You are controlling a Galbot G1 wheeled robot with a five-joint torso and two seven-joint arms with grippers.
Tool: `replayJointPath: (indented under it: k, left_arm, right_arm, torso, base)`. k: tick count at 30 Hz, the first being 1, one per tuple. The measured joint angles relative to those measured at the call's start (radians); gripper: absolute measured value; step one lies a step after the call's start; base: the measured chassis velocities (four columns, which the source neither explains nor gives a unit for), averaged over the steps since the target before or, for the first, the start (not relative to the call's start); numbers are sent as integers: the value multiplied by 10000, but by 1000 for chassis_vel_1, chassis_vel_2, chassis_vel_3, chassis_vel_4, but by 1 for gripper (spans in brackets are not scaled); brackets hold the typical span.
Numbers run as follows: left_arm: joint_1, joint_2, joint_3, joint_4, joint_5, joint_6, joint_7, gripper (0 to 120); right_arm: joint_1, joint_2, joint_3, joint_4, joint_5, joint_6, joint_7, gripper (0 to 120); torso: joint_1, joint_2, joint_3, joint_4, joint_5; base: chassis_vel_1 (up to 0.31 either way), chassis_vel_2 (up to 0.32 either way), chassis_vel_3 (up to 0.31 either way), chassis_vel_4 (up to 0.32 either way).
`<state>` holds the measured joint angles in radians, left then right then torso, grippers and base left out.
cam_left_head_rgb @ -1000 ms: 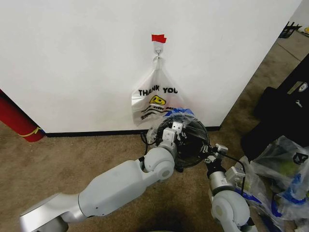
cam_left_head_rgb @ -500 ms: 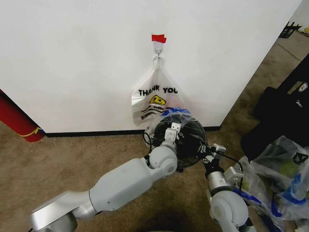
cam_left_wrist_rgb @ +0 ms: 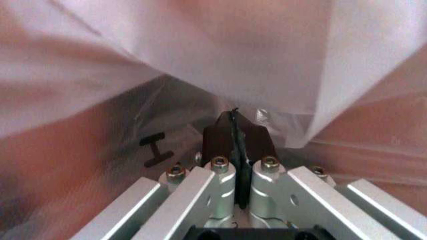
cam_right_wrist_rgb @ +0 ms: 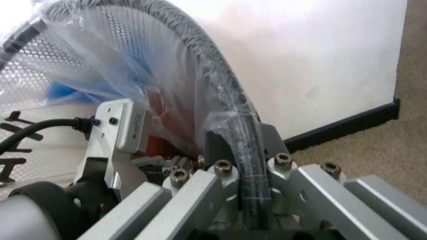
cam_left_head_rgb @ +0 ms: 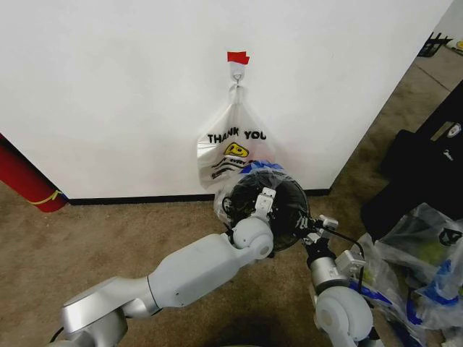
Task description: Pick up the garbage bag from the wall and place it over the trash bin.
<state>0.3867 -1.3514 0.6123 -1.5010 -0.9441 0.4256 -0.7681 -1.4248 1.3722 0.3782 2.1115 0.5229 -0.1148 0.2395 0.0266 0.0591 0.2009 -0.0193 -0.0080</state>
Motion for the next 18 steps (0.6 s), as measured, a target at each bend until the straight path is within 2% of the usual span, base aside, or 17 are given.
replayJointPath:
  k: [12, 18]
  left_arm:
    - [-99, 173, 107, -35, -18, 243, -2, 0]
    - [-73, 526, 120, -663, -285, 339, 36, 0]
  right_arm:
    - [12, -13, -39, -124, -104, 50, -80, 0]
    - [104, -40, -16, -225, -59, 64, -66, 0]
  torso:
    - [0, 0, 0, 1, -1]
    - [0, 0, 0, -1, 0]
  base:
    - [0, 0, 0, 0]
    - [0, 0, 0, 0]
